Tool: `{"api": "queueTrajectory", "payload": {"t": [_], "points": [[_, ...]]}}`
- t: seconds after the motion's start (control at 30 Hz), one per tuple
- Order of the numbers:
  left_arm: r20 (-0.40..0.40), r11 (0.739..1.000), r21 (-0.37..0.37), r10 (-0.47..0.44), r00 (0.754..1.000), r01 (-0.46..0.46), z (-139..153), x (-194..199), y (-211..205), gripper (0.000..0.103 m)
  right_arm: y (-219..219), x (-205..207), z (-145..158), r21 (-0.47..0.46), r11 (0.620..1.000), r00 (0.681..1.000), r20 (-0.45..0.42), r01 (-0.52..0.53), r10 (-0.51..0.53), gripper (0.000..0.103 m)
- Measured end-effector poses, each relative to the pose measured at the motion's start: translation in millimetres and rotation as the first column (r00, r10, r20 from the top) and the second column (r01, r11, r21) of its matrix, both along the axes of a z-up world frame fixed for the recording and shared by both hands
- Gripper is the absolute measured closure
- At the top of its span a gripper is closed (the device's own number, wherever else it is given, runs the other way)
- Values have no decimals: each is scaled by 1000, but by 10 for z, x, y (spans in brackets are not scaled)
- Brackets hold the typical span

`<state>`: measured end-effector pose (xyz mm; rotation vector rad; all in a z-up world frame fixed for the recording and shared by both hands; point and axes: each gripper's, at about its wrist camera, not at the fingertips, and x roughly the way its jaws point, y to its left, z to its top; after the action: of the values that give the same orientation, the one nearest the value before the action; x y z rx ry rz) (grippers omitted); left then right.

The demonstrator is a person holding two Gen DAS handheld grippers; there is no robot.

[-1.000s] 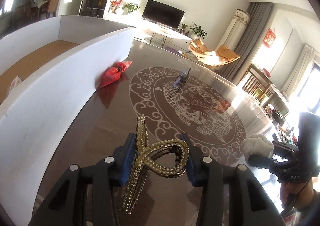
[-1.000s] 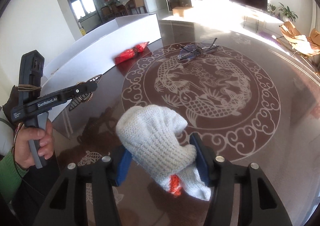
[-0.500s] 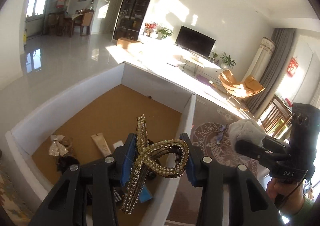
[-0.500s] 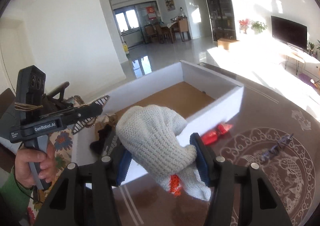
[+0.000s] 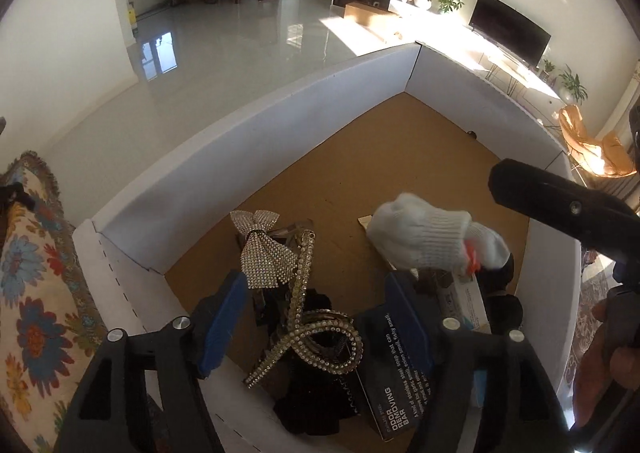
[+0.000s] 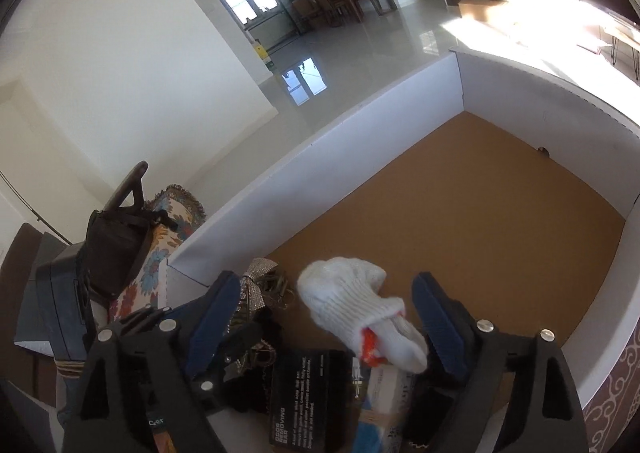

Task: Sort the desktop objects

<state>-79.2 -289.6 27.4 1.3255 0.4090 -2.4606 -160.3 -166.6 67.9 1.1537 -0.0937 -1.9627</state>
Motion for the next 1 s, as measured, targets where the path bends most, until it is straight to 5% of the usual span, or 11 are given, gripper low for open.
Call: {"api": "queueTrajectory", "payload": {"t": [0.1,0.27,0.4,0.5,0.7,0.83,1.0], "points": [[-54,1000,7,5,999,-4,59,170,66,31,325,64,84,-47,998,999,-30,35,-36,8],[-189,995,-7,-94,977,95,375,573,550,30,1420,617,152,-54,994,969,-223,98,-108,0],[-276,962,-58,-271,922,265,633,822,1204,28,2563,1052,-296,84,962,935,-270,261,-230,0],[-291,908,-97,-417,861,407,718,791,1774,11,3348,1256,-707,216,906,925,-201,363,-323,0],[-125,771,-177,-634,763,612,217,510,2883,9,4245,1575,-987,283,835,881,-159,472,-445,0],[26,721,-286,-653,757,631,-189,103,3324,9,4313,1690,-976,296,827,877,-206,478,-433,0],[80,672,-470,-613,786,572,-298,-531,3577,9,4286,1748,-998,305,824,877,-224,477,-425,0]]}}
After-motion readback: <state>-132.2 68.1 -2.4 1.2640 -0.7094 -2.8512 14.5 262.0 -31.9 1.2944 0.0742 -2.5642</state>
